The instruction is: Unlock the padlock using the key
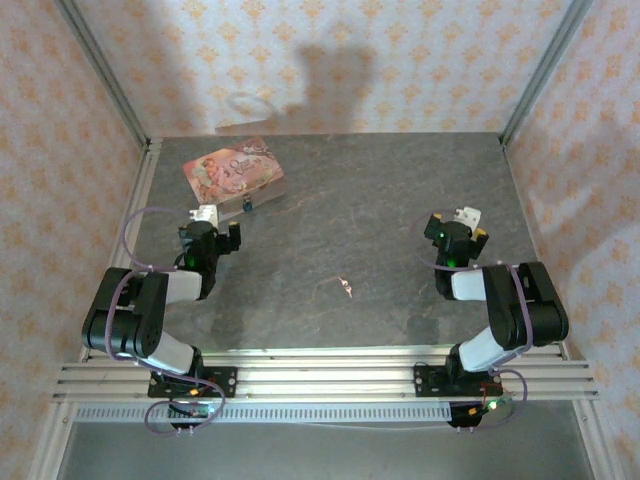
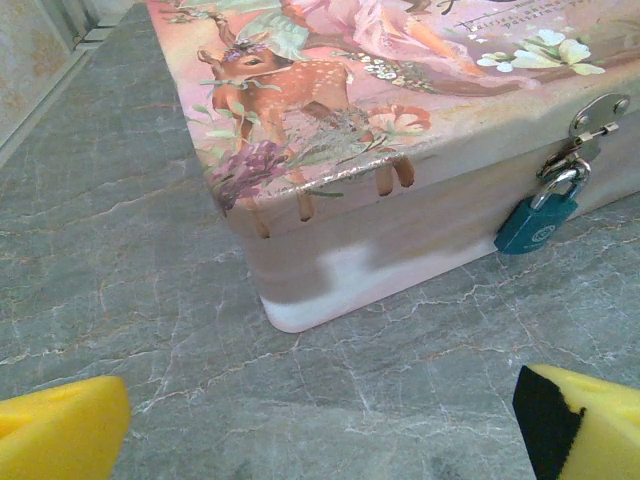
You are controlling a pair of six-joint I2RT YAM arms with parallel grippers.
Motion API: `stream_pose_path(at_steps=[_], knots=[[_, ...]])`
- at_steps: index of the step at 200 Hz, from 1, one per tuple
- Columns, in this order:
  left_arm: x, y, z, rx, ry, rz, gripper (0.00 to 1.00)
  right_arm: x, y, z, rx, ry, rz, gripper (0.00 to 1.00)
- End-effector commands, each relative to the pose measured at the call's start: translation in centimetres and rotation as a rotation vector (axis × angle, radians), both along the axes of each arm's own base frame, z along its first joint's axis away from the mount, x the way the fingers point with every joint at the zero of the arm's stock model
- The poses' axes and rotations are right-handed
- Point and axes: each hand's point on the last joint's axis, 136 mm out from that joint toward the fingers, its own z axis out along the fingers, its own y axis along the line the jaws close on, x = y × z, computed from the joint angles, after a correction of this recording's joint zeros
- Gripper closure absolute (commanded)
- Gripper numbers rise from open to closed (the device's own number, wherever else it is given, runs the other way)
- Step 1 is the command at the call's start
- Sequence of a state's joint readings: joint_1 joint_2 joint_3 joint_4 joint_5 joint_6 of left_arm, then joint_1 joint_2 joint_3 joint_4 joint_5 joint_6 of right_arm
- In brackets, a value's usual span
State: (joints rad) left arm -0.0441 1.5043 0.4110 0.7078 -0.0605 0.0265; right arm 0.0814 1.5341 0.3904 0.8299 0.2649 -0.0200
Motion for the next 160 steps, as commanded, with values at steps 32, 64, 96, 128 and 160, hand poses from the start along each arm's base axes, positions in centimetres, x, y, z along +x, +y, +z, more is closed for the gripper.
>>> stream_pose_path(at_steps=[32, 64, 96, 128, 160], knots=[[0.8, 0.3, 1.6, -0.004, -0.055, 0.018, 0.0, 0.1, -0.4, 0.5, 0.005, -0.019, -0.021, 0.0], [0.8, 0.3, 1.6, -0.004, -0.055, 0.018, 0.0, 0.0, -0.4, 0.6, 0.006, -0.022, -0.02, 0.0], [1.0, 0.3, 2.1, -0.005, -0.047, 0.02, 0.0, 0.3, 0.9, 1.7, 0.0, 0.001, 0.064, 0.0], [0.8, 0.9, 4.7, -0.004, -0.005, 0.065, 0.0, -0.8, 0.6, 4.3, 0.08, 0.061, 0.013, 0.01], [0.3, 3.4, 8.6, -0.051, 0.043, 0.248, 0.0, -1.7, 1.4, 6.3, 0.253, 0.117, -0.052, 0.0]])
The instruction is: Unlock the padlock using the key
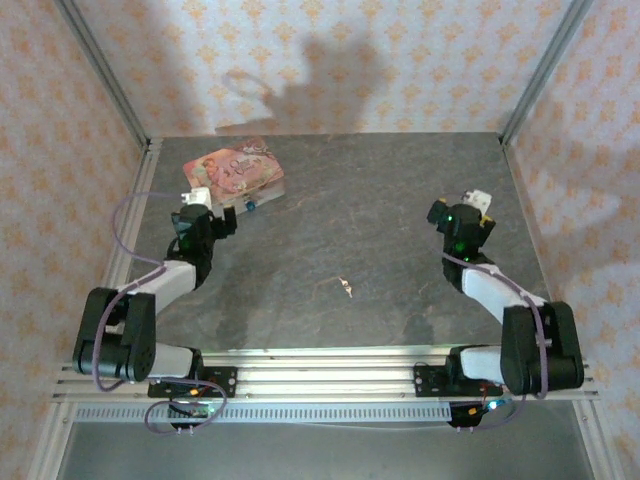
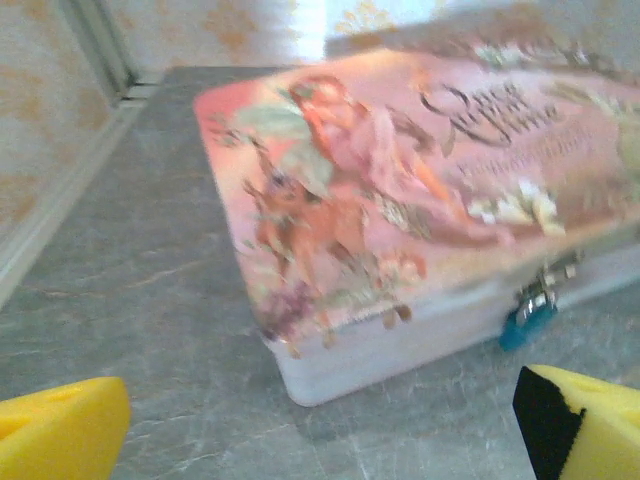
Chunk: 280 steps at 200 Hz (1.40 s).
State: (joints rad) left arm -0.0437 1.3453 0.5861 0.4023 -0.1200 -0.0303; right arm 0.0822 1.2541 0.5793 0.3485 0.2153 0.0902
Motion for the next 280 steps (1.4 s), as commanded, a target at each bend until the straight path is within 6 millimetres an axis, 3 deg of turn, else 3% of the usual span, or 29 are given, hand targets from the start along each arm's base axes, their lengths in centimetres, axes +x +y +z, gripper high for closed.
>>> stream_pose_path(at_steps=[1, 38, 64, 91, 104, 122, 161, 183, 216, 250, 280], knots=[[-1.0, 2.5, 2.1, -0.034, 0.092, 0.173, 0.0, -1.9, 0.6, -1.2, 0.144, 0.149, -0.049, 0.0], [1.1, 4.9, 5.4, -0.175, 0.231, 0.294, 0.0, -0.4, 5.2, -0.3, 0.191, 0.257, -0.001, 0.0], [5.3, 5.7, 6.5, -0.348, 0.287, 0.268, 0.0, 1.9, 10.1, 0.1, 0.19, 0.336, 0.089, 0.0], [10.5, 6.8, 6.3, -0.377, 0.345, 0.25, 0.04, 3.9, 15.2, 0.1, 0.212, 0.382, 0.193, 0.0], [12.8, 7.5, 3.7, -0.422, 0.418, 0.252, 0.1, 4.4, 17.2, -0.3, 0.234, 0.411, 0.239, 0.01], [16.0, 7.2, 2.1, -0.522, 0.447, 0.2, 0.19, 4.6, 19.0, -1.1, 0.26, 0.449, 0.282, 0.01], [20.0, 6.5, -1.7, -0.573, 0.491, 0.148, 0.24, 4.4, 19.6, -3.4, 0.264, 0.514, 0.294, 0.01], [20.8, 5.2, -3.5, -0.599, 0.514, 0.094, 0.28, 4.2, 19.6, -4.1, 0.257, 0.539, 0.297, 0.01], [19.6, 0.9, -5.3, -0.588, 0.606, -0.017, 0.31, 4.2, 20.0, -4.5, 0.277, 0.548, 0.31, 0.01], [18.0, -3.3, -6.3, -0.579, 0.652, -0.073, 0.32, 4.3, 21.7, -4.3, 0.347, 0.55, 0.354, 0.02], [16.6, -6.3, -6.1, -0.575, 0.663, -0.109, 0.33, 3.8, 23.2, -3.9, 0.373, 0.56, 0.397, 0.03]])
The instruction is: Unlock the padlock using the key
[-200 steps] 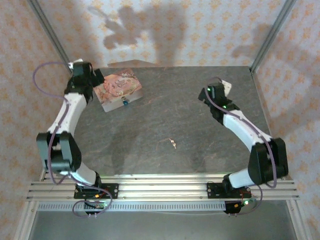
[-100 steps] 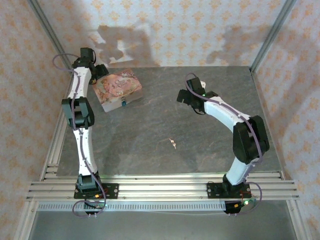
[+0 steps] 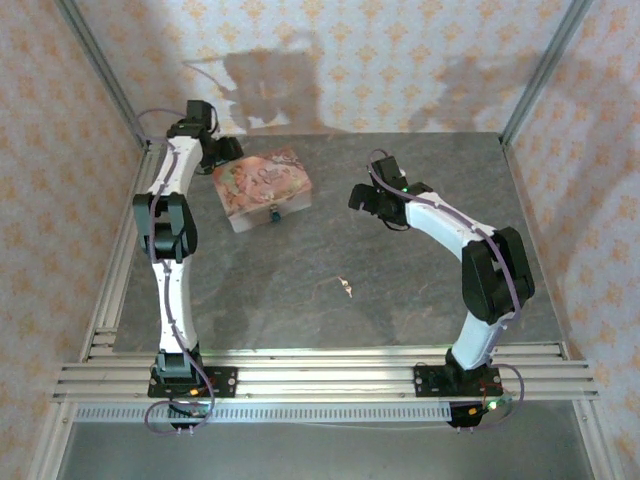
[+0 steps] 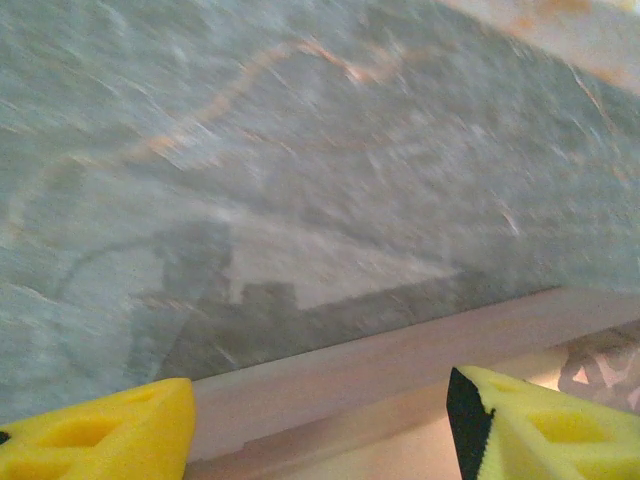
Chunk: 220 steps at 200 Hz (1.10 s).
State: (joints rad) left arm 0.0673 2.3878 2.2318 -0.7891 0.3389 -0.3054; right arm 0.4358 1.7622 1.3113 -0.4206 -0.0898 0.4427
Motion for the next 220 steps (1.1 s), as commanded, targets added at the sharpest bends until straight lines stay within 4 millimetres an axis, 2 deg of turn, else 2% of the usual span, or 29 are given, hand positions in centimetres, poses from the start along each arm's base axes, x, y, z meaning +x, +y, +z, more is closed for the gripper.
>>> stream_pose_path(at_steps=[1, 31, 62, 91, 109, 112, 114, 118, 134, 153, 171, 199, 220], knots=[[-2.6, -4.3, -2.3, -0.068, 0.096, -0.072, 0.33, -0.1, 1.8, 0.7, 0.048, 0.011, 0.028, 0.03], [-3.0, -5.5, -0.4, -0.064, 0.065, -0.102, 0.32, -0.8, 3.1, 0.7, 0.067, 0.019, 0.053, 0.03], [-4.1, -4.8, 3.2, -0.014, 0.026, -0.114, 0.29, -0.7, 4.4, 0.8, 0.113, 0.027, 0.073, 0.03], [-7.0, -3.3, 5.5, -0.025, -0.008, -0.048, 0.26, 0.6, 5.7, 1.1, 0.114, 0.03, 0.12, 0.03], [-9.7, -2.5, 5.3, -0.061, -0.01, -0.003, 0.26, 1.9, 6.6, 1.2, 0.094, 0.044, 0.161, 0.03], [-10.2, -2.6, 4.5, -0.069, 0.005, 0.001, 0.26, 2.2, 6.9, 1.2, 0.092, 0.046, 0.169, 0.03], [-10.5, -2.6, 5.2, -0.075, -0.012, 0.002, 0.26, 2.3, 7.0, 1.2, 0.091, 0.048, 0.177, 0.03], [-11.1, -2.7, 5.3, -0.086, -0.018, 0.003, 0.26, 2.7, 7.3, 1.2, 0.09, 0.052, 0.187, 0.03], [-13.1, -3.7, 4.1, -0.143, -0.011, -0.013, 0.26, 4.1, 8.3, 1.1, 0.077, 0.058, 0.22, 0.03], [-14.9, -4.4, 2.2, -0.184, 0.01, -0.016, 0.28, 5.6, 9.5, 0.1, 0.067, 0.084, 0.251, 0.04], [-15.9, -5.4, 0.7, -0.232, 0.024, -0.026, 0.29, 6.1, 10.5, -1.2, 0.082, 0.123, 0.279, 0.09], [-16.2, -7.0, -0.5, -0.273, 0.025, -0.063, 0.35, 5.5, 12.0, -2.0, 0.161, 0.153, 0.31, 0.27], [-15.8, -8.0, -0.8, -0.294, 0.027, -0.087, 0.4, 4.8, 12.3, -2.3, 0.177, 0.153, 0.312, 0.4]])
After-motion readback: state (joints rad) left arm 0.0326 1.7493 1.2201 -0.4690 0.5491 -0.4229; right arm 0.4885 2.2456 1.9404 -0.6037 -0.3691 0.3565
